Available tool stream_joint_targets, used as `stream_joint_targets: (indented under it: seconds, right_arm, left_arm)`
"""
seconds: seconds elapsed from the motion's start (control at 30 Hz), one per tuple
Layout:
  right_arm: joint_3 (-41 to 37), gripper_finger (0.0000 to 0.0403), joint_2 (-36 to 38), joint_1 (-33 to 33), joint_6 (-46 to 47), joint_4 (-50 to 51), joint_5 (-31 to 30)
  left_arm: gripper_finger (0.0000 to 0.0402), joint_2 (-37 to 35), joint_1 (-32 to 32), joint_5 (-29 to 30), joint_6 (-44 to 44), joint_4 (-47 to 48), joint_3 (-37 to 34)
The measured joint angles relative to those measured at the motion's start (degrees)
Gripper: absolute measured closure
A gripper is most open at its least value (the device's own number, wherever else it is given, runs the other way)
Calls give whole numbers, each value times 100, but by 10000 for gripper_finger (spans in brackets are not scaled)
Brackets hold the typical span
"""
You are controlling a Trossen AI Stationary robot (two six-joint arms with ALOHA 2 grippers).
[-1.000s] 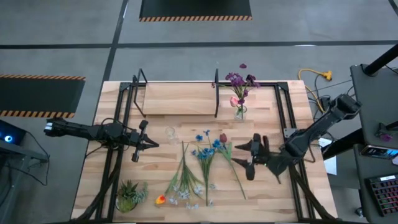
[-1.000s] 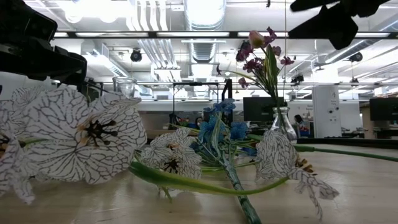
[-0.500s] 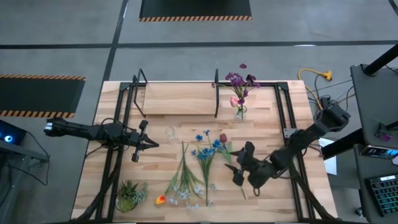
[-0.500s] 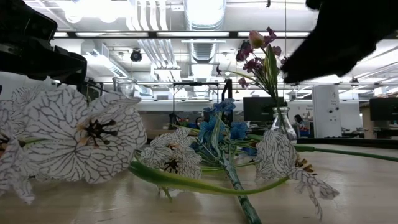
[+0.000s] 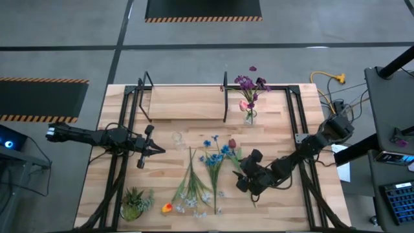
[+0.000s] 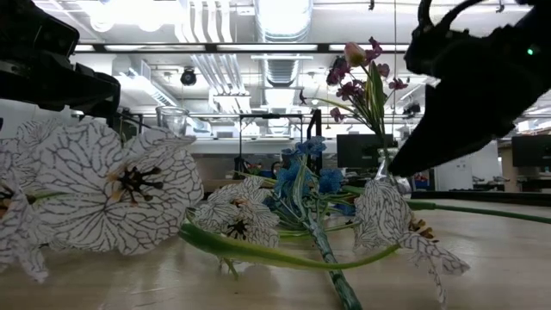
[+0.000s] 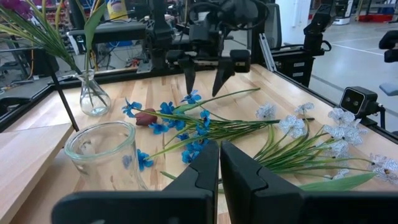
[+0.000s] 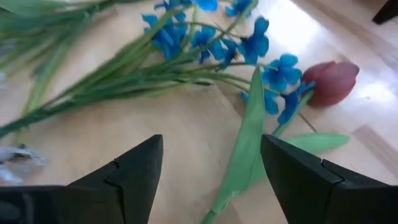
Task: Pick and place flowers into a vace then onto a shelf
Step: Put the red flower into the right transparent vase
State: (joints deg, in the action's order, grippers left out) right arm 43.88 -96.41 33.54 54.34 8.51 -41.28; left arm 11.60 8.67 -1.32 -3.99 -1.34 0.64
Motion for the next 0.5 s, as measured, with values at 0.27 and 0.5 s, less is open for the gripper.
stream_joint_targets:
  seconds: [0.27, 0.5]
  right_arm:
    - [0, 159, -287, -71, 19, 203, 36]
    - [-2, 174, -313, -94, 212, 693, 102]
  left_arm:
    - [402, 0, 0, 0, 0, 0, 0]
    - [402, 0, -2, 0, 0, 2, 0]
